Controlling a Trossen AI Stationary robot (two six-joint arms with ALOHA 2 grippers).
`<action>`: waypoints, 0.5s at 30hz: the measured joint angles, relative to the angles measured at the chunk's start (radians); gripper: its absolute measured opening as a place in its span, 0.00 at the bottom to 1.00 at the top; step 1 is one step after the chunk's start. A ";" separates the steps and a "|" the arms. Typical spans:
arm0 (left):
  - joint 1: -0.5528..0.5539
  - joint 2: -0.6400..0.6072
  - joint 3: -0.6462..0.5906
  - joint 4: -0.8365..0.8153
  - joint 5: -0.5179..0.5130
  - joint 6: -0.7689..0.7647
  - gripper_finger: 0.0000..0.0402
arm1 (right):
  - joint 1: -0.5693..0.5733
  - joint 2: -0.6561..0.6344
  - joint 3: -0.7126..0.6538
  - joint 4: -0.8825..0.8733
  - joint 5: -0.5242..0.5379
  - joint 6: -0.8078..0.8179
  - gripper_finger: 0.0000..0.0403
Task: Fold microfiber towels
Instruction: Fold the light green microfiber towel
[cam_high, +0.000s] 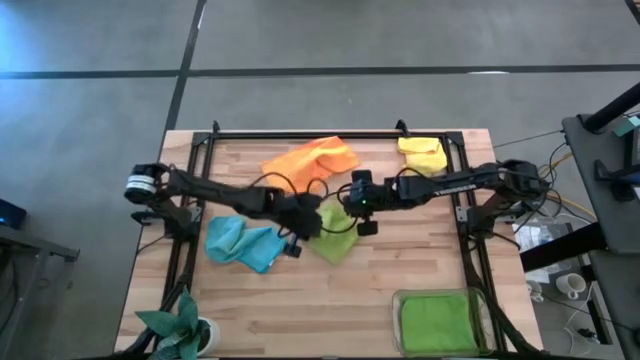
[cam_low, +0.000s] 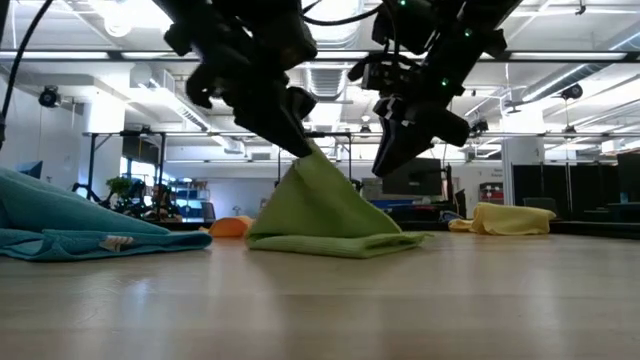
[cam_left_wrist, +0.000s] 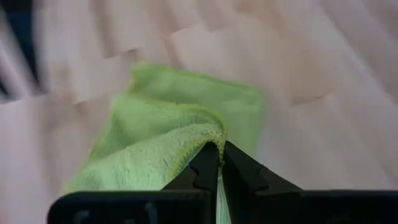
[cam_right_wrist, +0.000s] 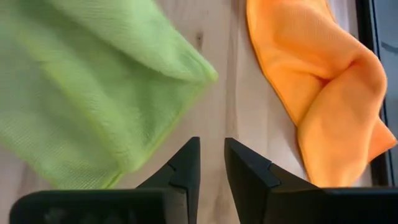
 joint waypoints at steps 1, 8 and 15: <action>-0.013 0.002 -0.013 0.020 0.001 -0.017 0.00 | 0.006 0.006 0.000 0.011 0.000 0.003 0.18; -0.069 0.081 -0.043 0.227 0.038 -0.188 0.16 | 0.043 0.056 0.000 0.137 -0.010 0.030 0.22; -0.102 0.113 -0.043 0.218 0.169 -0.280 0.47 | 0.075 0.118 -0.001 0.305 -0.021 0.107 0.23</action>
